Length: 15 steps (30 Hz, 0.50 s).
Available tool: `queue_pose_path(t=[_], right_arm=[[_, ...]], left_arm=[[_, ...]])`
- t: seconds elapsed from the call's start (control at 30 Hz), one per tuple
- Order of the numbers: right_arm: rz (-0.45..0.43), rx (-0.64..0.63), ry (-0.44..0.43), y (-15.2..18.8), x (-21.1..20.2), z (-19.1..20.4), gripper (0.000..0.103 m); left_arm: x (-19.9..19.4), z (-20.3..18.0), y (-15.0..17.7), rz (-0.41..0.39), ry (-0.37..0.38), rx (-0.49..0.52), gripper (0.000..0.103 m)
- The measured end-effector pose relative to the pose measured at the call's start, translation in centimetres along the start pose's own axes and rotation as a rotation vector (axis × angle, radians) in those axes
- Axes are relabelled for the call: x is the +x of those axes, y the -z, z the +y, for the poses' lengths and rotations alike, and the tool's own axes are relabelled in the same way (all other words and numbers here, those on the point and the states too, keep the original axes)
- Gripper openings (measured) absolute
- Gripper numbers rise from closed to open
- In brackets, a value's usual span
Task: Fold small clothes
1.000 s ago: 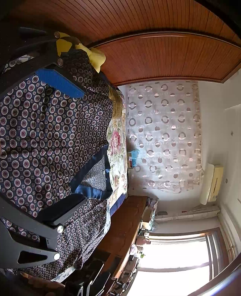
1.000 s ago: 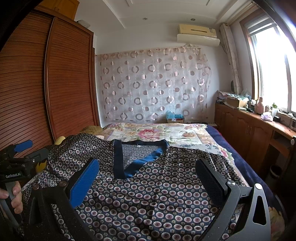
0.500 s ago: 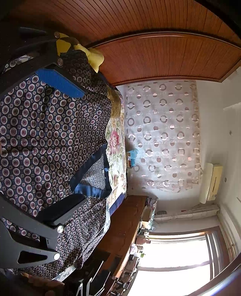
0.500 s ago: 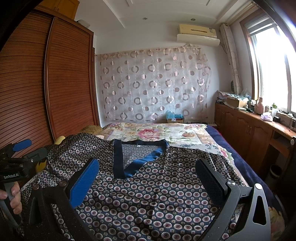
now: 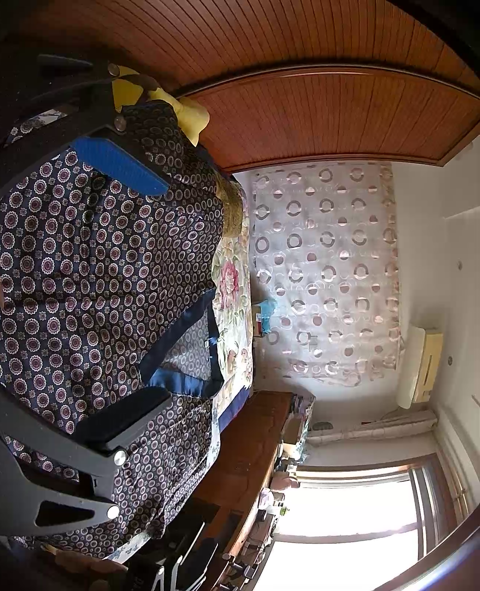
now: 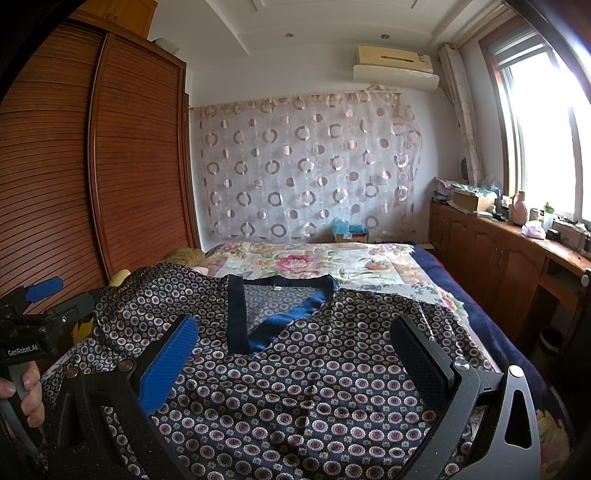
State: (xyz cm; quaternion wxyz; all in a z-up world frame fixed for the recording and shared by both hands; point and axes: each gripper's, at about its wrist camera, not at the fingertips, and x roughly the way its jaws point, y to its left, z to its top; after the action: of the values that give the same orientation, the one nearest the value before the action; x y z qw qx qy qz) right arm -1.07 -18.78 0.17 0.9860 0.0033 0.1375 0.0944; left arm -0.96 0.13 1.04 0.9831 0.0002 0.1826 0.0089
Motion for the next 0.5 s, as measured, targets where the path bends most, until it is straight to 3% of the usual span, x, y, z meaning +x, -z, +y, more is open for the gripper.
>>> queue_pose_path(t=[0.5], right_arm=[[-0.004, -0.007, -0.004, 0.00, -0.05, 0.09, 0.103]], left_arm=[[-0.01, -0.02, -0.02, -0.003, -0.001, 0.001, 0.103]])
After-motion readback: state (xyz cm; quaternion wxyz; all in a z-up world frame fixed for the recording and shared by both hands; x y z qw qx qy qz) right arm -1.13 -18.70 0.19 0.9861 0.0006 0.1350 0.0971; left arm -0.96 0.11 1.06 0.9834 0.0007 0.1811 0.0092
